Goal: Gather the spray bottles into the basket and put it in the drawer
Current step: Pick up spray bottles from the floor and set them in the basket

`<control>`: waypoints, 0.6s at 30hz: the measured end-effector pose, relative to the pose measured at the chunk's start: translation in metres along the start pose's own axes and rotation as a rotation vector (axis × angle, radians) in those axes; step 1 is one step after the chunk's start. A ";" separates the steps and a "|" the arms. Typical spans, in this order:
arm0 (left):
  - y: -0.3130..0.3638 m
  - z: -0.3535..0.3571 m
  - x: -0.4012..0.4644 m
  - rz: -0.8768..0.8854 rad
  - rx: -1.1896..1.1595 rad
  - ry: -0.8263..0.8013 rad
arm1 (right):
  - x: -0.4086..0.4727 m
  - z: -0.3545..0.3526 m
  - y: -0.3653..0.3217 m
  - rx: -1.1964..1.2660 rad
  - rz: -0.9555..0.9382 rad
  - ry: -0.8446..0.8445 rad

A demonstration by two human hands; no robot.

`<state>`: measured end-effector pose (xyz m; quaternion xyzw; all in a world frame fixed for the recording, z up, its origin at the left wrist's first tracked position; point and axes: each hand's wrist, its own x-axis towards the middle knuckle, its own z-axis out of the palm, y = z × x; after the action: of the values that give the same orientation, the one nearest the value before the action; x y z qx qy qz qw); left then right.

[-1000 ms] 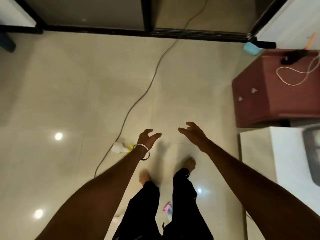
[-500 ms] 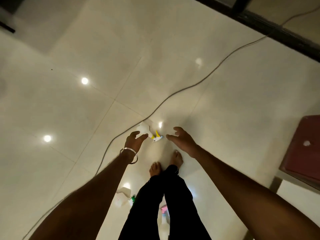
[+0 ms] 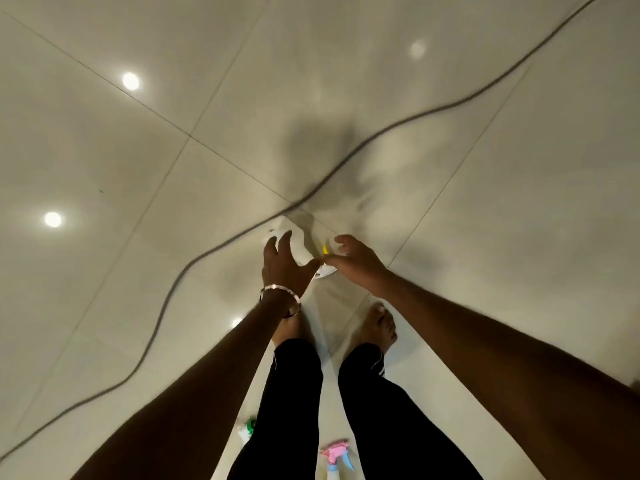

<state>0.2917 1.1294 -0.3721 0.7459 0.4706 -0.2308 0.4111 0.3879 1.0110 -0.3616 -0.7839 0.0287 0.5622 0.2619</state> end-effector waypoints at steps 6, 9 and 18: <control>-0.046 0.039 0.068 0.060 0.321 0.031 | 0.083 0.033 0.022 -0.066 -0.016 -0.001; -0.057 0.045 0.086 0.119 0.345 0.091 | 0.103 0.042 0.030 -0.065 -0.014 0.013; -0.070 0.006 0.114 0.094 0.097 -0.016 | 0.110 0.020 0.027 -0.012 -0.037 0.262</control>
<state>0.2809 1.1983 -0.4867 0.7844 0.4197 -0.2398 0.3886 0.4014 1.0245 -0.4746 -0.8526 0.0447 0.4500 0.2618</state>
